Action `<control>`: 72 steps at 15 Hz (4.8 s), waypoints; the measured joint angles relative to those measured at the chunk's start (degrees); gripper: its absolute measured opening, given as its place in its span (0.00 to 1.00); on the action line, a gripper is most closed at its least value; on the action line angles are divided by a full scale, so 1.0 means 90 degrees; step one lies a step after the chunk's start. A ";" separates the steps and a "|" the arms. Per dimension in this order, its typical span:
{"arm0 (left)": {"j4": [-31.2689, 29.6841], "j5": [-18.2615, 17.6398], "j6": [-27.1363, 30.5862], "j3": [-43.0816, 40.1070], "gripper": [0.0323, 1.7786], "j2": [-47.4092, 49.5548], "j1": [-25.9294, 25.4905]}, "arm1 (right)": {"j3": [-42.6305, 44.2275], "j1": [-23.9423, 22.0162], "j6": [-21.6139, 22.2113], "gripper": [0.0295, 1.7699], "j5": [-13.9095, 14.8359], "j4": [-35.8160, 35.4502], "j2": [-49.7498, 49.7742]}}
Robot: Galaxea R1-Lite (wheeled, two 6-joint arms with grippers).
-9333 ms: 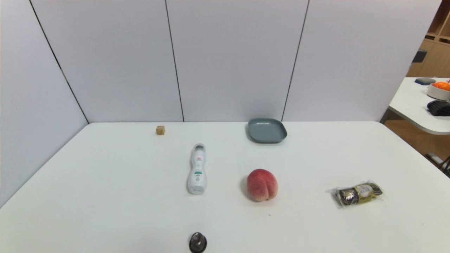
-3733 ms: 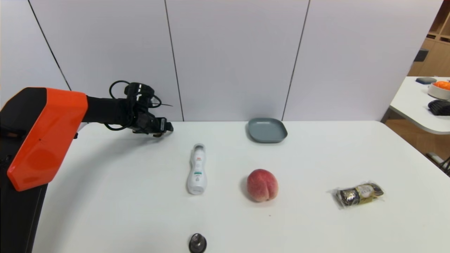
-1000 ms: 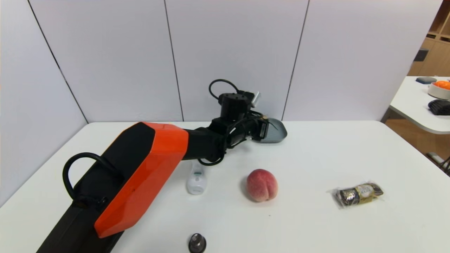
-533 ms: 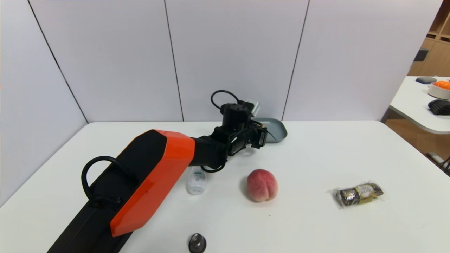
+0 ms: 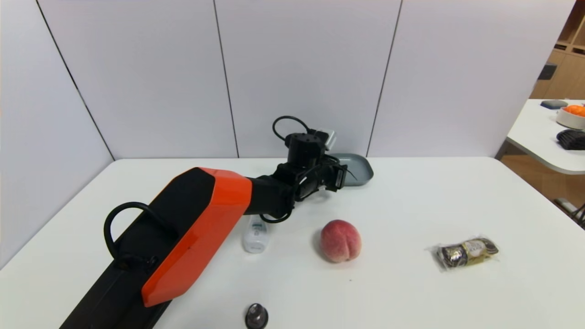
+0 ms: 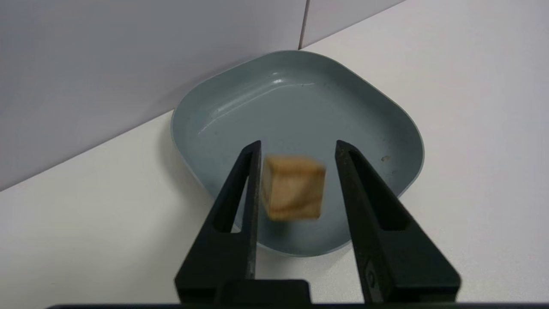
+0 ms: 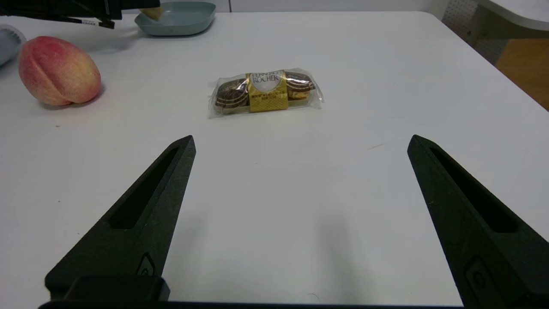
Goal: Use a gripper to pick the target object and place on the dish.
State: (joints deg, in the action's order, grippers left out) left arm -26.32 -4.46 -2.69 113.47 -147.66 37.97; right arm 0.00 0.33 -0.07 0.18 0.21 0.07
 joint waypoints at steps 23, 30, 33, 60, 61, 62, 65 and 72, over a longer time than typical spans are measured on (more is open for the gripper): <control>0.2866 0.0554 0.0276 -0.5674 0.93 0.6702 -0.1703 | 0.0000 0.0000 -0.0003 0.97 0.0000 -0.0003 0.0000; 0.2849 0.0600 0.0206 -0.8394 0.94 1.0306 -0.2502 | 0.0000 0.0000 0.0003 0.97 0.0000 -0.0003 0.0000; 0.2771 0.0587 0.0372 -0.9261 0.95 1.1633 -0.2652 | 0.0000 0.0000 0.0003 0.97 -0.0003 0.0000 0.0000; 0.2935 0.0469 0.0214 -1.2608 0.95 1.6432 -0.4244 | 0.0000 0.0000 0.0003 0.97 -0.0003 -0.0003 0.0000; 0.2935 0.0469 0.0214 -1.2608 0.95 1.6432 -0.4244 | 0.0000 0.0000 -0.0003 0.97 -0.0003 -0.0005 0.0000; 0.2935 0.0469 0.0214 -1.2608 0.95 1.6432 -0.4246 | 0.0000 0.0000 0.0000 0.97 -0.0005 0.0001 0.0000; 0.2935 0.0469 0.0217 -1.2608 0.95 1.6432 -0.4246 | 0.0000 0.0000 -0.0003 0.97 -0.0003 0.0004 0.0000; 0.2935 0.0466 0.0217 -1.2608 0.95 1.6430 -0.4246 | 0.0000 0.0000 -0.0065 0.97 -0.0028 0.0000 0.0000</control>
State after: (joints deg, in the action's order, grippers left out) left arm 0.10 -0.27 -0.74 0.00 0.21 -0.24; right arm 0.00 0.33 -0.66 -0.07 0.21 0.07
